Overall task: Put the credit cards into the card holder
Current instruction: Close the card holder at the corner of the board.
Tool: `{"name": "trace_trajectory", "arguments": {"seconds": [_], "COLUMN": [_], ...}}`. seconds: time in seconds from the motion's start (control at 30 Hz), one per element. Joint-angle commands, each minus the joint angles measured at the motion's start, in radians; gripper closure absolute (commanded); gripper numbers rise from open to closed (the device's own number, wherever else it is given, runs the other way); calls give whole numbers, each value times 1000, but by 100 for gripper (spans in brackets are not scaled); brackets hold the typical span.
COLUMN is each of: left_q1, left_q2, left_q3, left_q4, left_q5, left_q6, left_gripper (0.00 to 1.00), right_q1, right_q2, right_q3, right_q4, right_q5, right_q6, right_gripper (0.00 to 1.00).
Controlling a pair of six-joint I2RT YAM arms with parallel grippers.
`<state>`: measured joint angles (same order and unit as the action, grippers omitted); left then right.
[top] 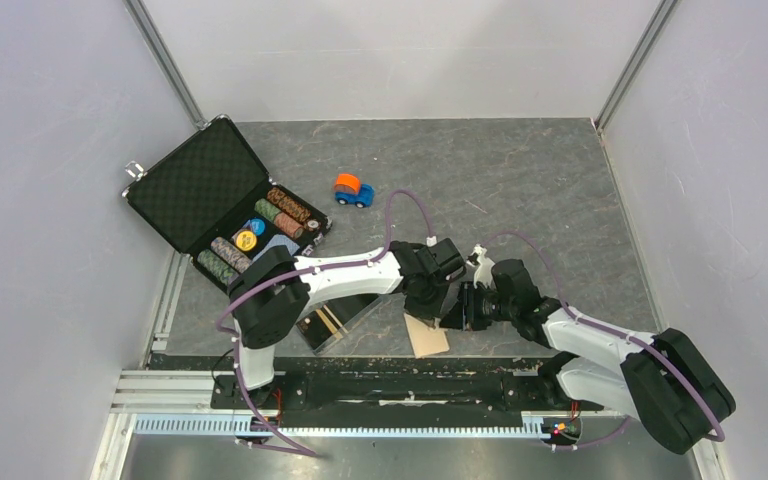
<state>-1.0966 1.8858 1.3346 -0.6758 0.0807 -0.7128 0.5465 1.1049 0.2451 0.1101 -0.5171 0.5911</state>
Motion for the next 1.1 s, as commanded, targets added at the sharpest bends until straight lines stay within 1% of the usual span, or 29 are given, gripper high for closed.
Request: {"name": "trace_trajectory", "arguments": {"seconds": [0.0,0.47,0.73,1.07], "left_q1": [-7,-22,-29,-34], "left_q2": [-18,13,35,8], "left_q3": [-2,-15,-15,0], "left_q4": [-31,-42,-54,-45], "left_q5": [-32,-61,-76,-109], "left_q6": [-10,-10,-8,5], "left_gripper": [98,98,98,98], "right_q1": [9,59,84,98], "right_q2": [-5,39,66,69], "right_q3": [31,38,64,69], "right_q4": [13,73,79,63], "right_q5": [8,10,20,34], "right_q6": [-5,29,36,35], "right_gripper": [73,73,73,73]}}
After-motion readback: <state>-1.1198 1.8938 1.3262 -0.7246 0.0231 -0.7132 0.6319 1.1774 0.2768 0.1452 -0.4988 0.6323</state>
